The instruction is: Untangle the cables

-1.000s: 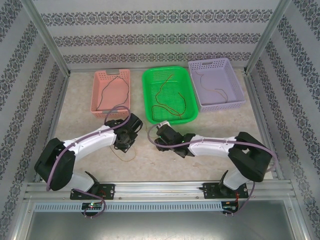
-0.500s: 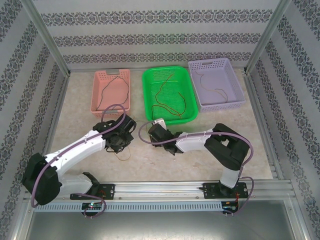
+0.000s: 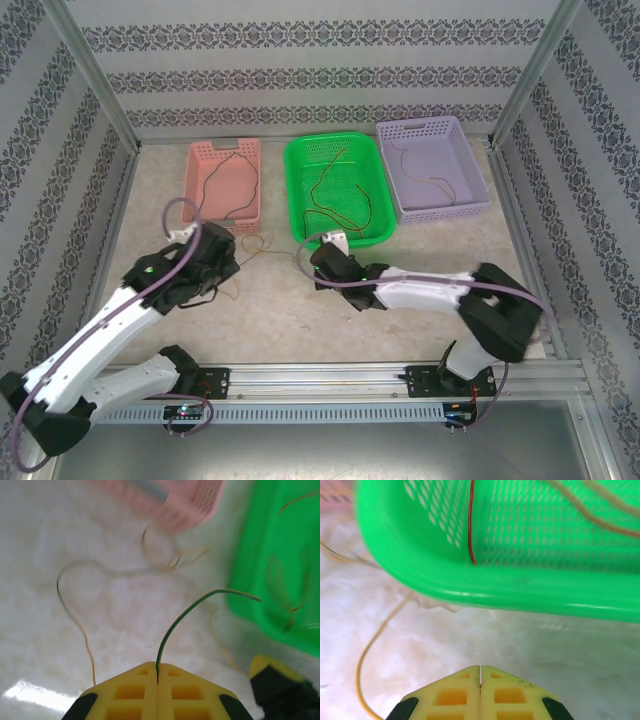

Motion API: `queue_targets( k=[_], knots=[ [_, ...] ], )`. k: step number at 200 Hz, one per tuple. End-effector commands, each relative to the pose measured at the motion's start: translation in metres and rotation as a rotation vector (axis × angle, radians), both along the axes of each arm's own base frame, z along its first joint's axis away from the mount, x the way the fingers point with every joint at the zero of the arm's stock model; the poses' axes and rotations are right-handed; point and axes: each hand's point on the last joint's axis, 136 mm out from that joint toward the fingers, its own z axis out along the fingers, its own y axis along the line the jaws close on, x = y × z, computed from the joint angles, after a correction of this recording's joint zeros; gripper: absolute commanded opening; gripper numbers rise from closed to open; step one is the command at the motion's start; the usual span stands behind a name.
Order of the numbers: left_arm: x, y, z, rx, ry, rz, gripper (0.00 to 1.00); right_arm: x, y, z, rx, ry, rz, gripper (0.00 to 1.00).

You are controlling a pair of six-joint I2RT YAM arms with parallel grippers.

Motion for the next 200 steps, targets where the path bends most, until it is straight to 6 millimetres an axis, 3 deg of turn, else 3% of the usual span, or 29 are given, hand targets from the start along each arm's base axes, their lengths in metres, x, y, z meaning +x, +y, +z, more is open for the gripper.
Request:
queue_targets(
  k=[1,38,72,115,149,174,200],
  knots=[
    [0.000,0.043,0.045,0.228,-0.157,0.010,0.00,-0.011,-0.030,0.039,0.024,-0.036,-0.065,0.00],
    [0.005,0.076,0.099,0.368,-0.325,0.103,0.00,-0.003,-0.107,0.123,0.054,-0.146,-0.213,0.00],
    [0.008,0.097,0.097,0.402,-0.286,0.231,0.00,0.025,-0.186,0.220,0.086,-0.310,-0.357,0.00],
    [0.016,0.093,0.035,0.332,-0.036,0.270,0.00,0.058,-0.252,0.332,0.121,-0.489,-0.472,0.00],
    [0.010,0.092,-0.029,0.329,0.159,0.302,0.00,0.072,-0.279,0.407,0.130,-0.648,-0.528,0.00],
    [0.002,0.103,-0.063,0.338,0.266,0.356,0.00,0.080,-0.302,0.441,0.141,-0.724,-0.600,0.00],
    [-0.009,0.124,-0.091,0.286,0.353,0.459,0.00,0.085,-0.328,0.461,0.186,-0.767,-0.681,0.00]
  ],
)
